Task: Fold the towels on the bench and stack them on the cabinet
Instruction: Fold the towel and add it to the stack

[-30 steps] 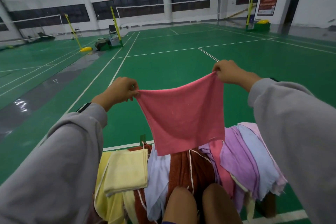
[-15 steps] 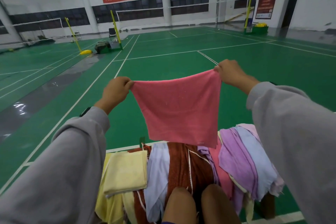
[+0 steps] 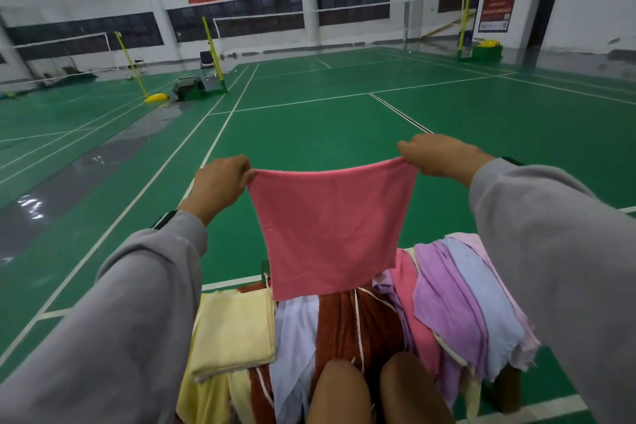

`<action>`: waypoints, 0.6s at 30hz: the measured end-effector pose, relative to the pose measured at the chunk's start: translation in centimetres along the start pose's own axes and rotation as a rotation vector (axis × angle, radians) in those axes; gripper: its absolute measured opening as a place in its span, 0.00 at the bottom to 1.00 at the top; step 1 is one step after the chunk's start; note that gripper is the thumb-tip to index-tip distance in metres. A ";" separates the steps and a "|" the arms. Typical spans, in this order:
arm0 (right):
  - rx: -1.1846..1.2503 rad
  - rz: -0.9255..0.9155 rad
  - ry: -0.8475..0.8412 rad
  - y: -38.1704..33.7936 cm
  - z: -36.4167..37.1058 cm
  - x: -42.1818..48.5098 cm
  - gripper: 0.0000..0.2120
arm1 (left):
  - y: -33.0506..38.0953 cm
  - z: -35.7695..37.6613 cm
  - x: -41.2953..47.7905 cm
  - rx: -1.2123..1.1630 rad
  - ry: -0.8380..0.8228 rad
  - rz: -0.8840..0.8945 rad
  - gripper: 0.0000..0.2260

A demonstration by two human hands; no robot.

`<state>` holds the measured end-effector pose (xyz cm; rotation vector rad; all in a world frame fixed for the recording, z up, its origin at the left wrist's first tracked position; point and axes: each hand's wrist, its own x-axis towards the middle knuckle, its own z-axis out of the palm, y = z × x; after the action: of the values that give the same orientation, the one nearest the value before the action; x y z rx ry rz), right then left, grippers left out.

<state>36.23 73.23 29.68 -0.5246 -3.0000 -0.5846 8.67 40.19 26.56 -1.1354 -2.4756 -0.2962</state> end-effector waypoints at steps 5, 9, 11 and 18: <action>0.015 0.068 0.045 0.1 0.9 1.1 0.08 | 0.3 0.7 0.7 0.044 -0.049 -0.025 0.14; -0.026 0.055 0.081 0.2 1.3 1.9 0.08 | 0.6 1.2 1.3 0.084 -0.065 -0.029 0.15; -0.051 0.054 0.086 0.4 1.8 2.5 0.08 | 0.6 1.6 1.6 0.093 -0.057 -0.030 0.15; -0.157 0.104 0.080 -0.1 2.7 5.5 0.10 | 0.0 3.3 3.3 0.122 -0.018 -0.029 0.11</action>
<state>31.05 75.89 27.69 -0.6454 -2.8462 -0.8171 5.82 43.59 25.07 -1.0571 -2.4902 -0.1416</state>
